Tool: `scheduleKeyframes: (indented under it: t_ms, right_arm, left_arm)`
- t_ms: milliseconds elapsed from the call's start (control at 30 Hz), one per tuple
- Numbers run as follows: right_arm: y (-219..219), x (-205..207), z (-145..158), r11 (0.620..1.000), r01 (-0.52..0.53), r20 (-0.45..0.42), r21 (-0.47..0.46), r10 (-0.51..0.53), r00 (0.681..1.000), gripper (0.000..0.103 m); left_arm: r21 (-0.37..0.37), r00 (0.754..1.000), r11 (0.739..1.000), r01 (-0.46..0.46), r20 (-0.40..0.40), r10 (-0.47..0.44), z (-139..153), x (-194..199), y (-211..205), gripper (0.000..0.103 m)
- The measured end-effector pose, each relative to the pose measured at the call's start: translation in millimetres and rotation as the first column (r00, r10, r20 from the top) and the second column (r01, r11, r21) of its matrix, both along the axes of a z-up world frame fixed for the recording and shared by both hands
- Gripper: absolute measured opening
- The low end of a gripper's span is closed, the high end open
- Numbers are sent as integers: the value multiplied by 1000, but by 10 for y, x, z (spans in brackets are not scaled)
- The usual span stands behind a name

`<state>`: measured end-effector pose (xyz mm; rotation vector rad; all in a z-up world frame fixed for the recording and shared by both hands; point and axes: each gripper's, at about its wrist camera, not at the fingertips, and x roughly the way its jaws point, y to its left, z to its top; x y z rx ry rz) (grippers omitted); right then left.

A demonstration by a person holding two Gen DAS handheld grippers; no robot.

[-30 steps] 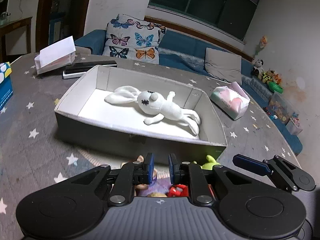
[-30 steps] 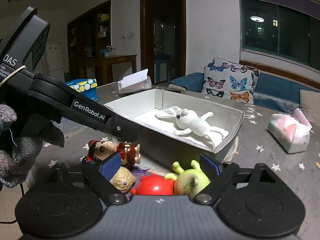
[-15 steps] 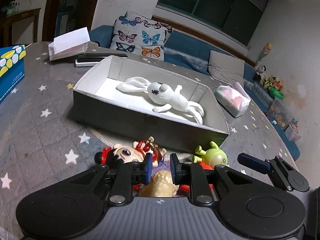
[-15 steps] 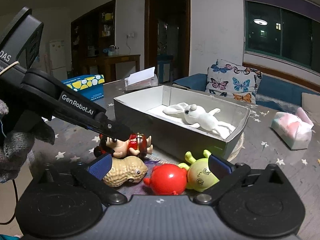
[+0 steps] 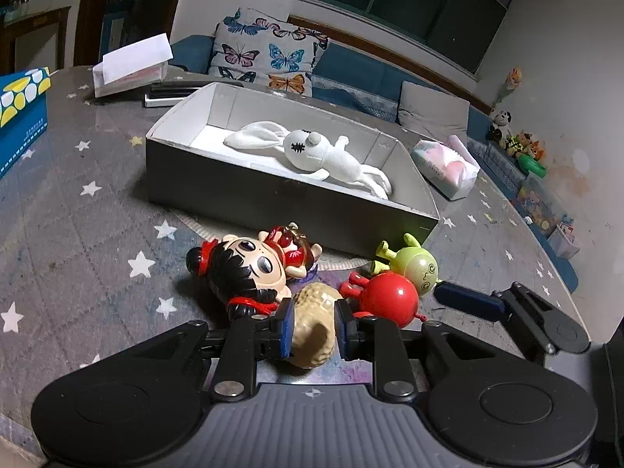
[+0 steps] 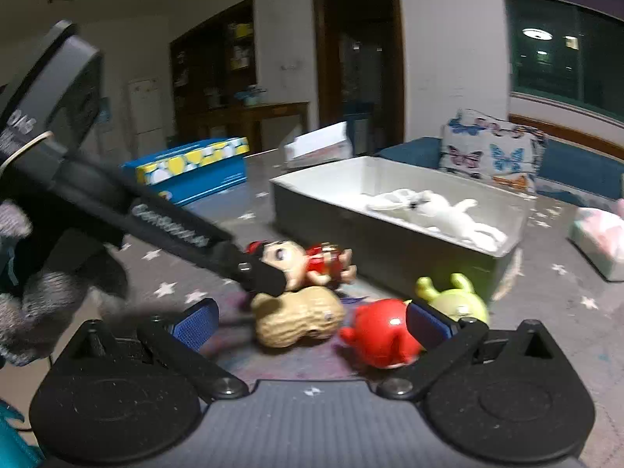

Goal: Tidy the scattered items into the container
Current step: 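Withdraw the left tool and move it to the peanut toy, then grasp the peanut-shaped toy with the left tool and lift it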

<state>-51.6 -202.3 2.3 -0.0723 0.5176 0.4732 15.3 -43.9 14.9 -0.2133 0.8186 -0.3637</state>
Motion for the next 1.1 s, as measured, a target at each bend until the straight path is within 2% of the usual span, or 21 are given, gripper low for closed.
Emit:
scheduleKeyframes:
  t_ms: [267,733,1100]
  right_arm:
    - [209,51,-122,997,-76,-41,-18,75,996,103]
    - [412,290,-264,985,-133,-75,-111,125,989,103]
    - [456,392,-298,971,-162,-67,-178,152,986,103]
  left_arm:
    - [-24,1000,1000,-3,-26,2,-61,46,58,27]
    - [-44,998,999,19,-58,-22,-113,107,42,31]
    - [-79,994,996,40,-96,-48,-134,172,20,32]
